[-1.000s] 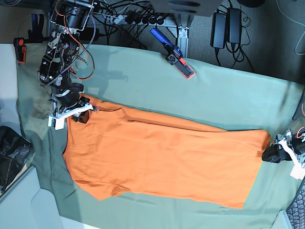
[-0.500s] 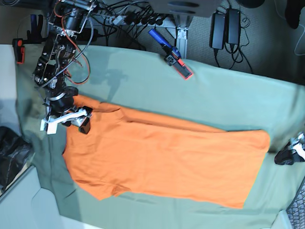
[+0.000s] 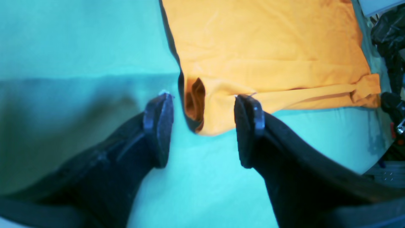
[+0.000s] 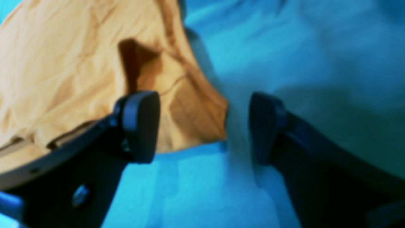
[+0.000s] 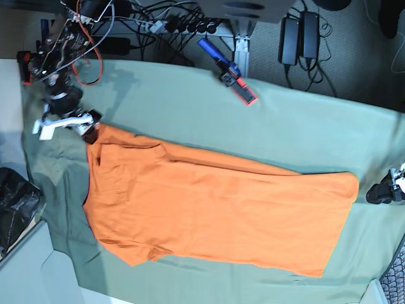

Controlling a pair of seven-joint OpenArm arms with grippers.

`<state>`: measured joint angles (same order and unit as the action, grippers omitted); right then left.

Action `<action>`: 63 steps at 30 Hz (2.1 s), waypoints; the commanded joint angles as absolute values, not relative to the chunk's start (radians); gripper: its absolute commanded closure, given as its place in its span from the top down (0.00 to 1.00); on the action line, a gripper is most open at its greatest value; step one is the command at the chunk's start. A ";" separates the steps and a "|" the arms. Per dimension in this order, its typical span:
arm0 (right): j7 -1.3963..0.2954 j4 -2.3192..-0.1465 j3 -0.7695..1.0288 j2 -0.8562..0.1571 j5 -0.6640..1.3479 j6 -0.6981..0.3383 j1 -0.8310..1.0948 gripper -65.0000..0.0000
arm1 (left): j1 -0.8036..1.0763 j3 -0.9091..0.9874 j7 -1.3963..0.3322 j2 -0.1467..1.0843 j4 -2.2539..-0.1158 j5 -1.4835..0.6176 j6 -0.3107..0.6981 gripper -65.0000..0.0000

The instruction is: Fold the T-shirt properly

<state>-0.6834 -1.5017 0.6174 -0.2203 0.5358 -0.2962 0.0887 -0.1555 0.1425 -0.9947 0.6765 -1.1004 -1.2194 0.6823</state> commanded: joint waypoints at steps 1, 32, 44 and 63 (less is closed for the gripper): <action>-0.659 -1.503 0.622 -0.232 0.546 -0.382 0.078 0.68 | -0.168 0.150 -0.977 0.700 -1.114 -1.239 0.698 0.53; -0.702 -1.365 0.570 -0.099 0.655 -0.390 0.001 0.68 | -0.166 0.150 -0.878 0.588 -1.107 -1.088 0.698 0.62; -0.720 -1.365 0.569 -0.099 0.656 -0.390 0.009 0.68 | -0.170 0.150 -0.781 0.480 -1.090 -0.991 0.698 0.62; -0.741 -1.365 0.567 -0.099 0.674 -0.390 0.025 0.67 | -0.254 0.150 -0.750 0.397 -0.964 -0.906 0.614 0.56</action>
<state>-0.6777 -1.3643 0.5743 -0.1020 0.6853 -0.3103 0.0196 -0.2409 0.1490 -0.7403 0.3851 -0.9577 -0.9146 0.6228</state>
